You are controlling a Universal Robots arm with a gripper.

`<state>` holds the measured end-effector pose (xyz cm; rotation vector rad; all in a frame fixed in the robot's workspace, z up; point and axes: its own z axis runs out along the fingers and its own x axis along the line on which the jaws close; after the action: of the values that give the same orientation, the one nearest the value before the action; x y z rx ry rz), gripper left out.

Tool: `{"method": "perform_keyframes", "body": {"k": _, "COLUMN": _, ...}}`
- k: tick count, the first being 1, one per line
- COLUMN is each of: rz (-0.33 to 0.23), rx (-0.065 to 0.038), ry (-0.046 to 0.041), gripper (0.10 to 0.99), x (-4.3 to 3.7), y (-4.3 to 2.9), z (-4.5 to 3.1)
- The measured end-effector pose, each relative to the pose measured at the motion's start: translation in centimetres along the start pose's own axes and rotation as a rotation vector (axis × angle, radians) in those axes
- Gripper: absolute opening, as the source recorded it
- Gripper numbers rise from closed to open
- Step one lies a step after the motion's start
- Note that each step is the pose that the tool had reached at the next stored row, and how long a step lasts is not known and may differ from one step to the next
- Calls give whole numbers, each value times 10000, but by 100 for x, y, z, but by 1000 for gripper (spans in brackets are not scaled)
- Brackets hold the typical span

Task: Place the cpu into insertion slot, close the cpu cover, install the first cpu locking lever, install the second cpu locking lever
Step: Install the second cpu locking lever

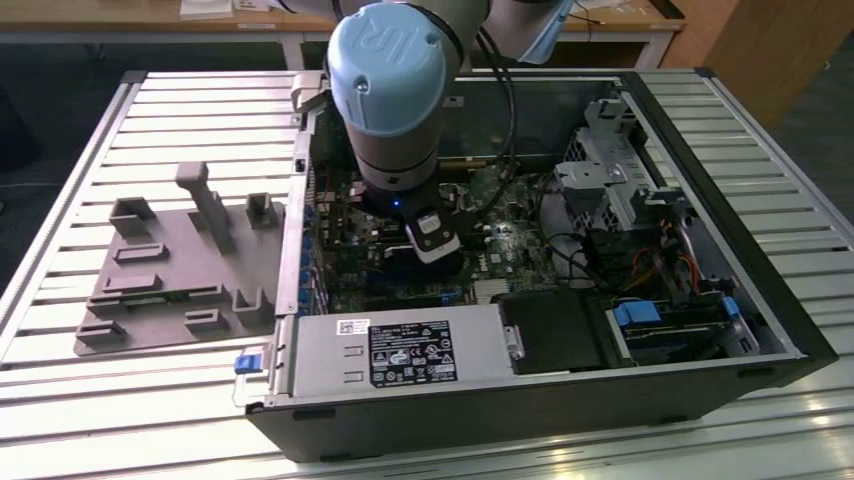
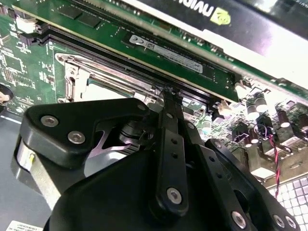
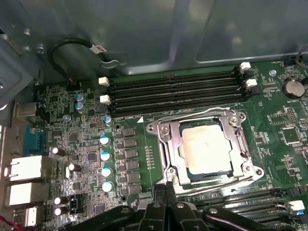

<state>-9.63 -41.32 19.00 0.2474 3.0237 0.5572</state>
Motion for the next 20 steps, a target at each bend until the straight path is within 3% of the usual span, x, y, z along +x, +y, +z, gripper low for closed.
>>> {"method": "perform_keyframes", "body": {"k": 20, "rz": 6, "rx": -48, "ry": 7, "gripper": 102, "x": 27, "y": -6, "z": 49}}
